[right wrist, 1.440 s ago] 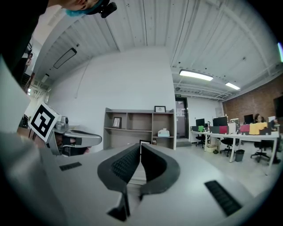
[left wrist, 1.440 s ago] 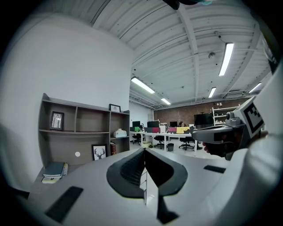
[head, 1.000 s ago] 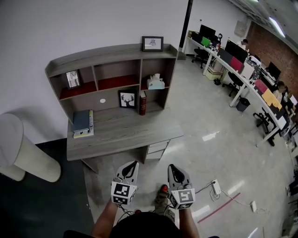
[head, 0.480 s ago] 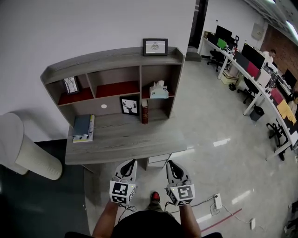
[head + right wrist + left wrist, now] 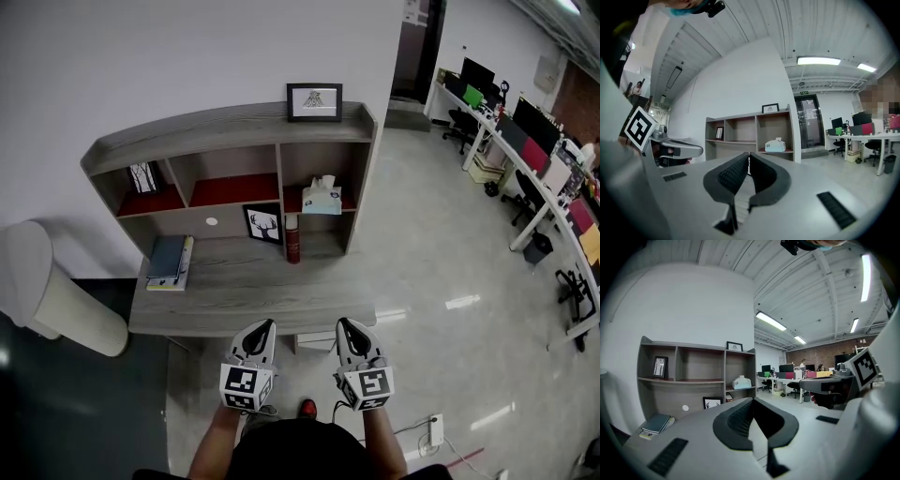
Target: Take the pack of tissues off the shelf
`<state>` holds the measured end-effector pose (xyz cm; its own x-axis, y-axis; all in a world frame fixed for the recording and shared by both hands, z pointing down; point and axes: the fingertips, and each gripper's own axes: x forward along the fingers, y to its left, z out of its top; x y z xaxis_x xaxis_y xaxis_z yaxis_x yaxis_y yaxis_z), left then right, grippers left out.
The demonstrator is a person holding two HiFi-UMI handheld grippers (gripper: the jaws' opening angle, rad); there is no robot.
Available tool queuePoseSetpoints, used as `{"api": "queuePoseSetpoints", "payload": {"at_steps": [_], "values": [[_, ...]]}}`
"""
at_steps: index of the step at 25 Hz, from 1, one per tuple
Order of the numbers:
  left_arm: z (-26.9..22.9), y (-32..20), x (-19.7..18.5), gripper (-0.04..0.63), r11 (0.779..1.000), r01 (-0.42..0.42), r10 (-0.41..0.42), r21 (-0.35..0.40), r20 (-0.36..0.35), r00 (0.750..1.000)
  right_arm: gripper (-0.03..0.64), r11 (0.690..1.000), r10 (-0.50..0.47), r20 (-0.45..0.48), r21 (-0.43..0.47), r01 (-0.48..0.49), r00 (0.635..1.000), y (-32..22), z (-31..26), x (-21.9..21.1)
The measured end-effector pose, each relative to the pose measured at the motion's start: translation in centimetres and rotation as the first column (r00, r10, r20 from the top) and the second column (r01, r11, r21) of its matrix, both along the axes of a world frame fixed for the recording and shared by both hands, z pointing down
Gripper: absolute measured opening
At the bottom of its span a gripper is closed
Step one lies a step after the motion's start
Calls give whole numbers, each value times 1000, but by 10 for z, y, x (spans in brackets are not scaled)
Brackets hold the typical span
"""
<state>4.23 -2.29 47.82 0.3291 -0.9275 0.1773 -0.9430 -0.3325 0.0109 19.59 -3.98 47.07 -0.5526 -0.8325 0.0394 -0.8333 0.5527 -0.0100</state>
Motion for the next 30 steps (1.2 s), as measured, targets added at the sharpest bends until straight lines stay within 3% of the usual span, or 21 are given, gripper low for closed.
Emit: {"api": "queuePoseSetpoints", "payload": {"at_steps": [13,22,30], "values": [[2,-79,-6,8,1000,4,-4,-7,11,1000,32,1000,-4,4,-22,4,1000,-80,12,-3],[7,-183,-24,8,996,-89,89,-9,22,996,32,997,78,-27,-24,-78,997,-171,10,-19],[4,-247,-35,8,989,-149,149,-11,-16,989,32,990,135,-55,-26,-137,989,-239,4,-33]]}}
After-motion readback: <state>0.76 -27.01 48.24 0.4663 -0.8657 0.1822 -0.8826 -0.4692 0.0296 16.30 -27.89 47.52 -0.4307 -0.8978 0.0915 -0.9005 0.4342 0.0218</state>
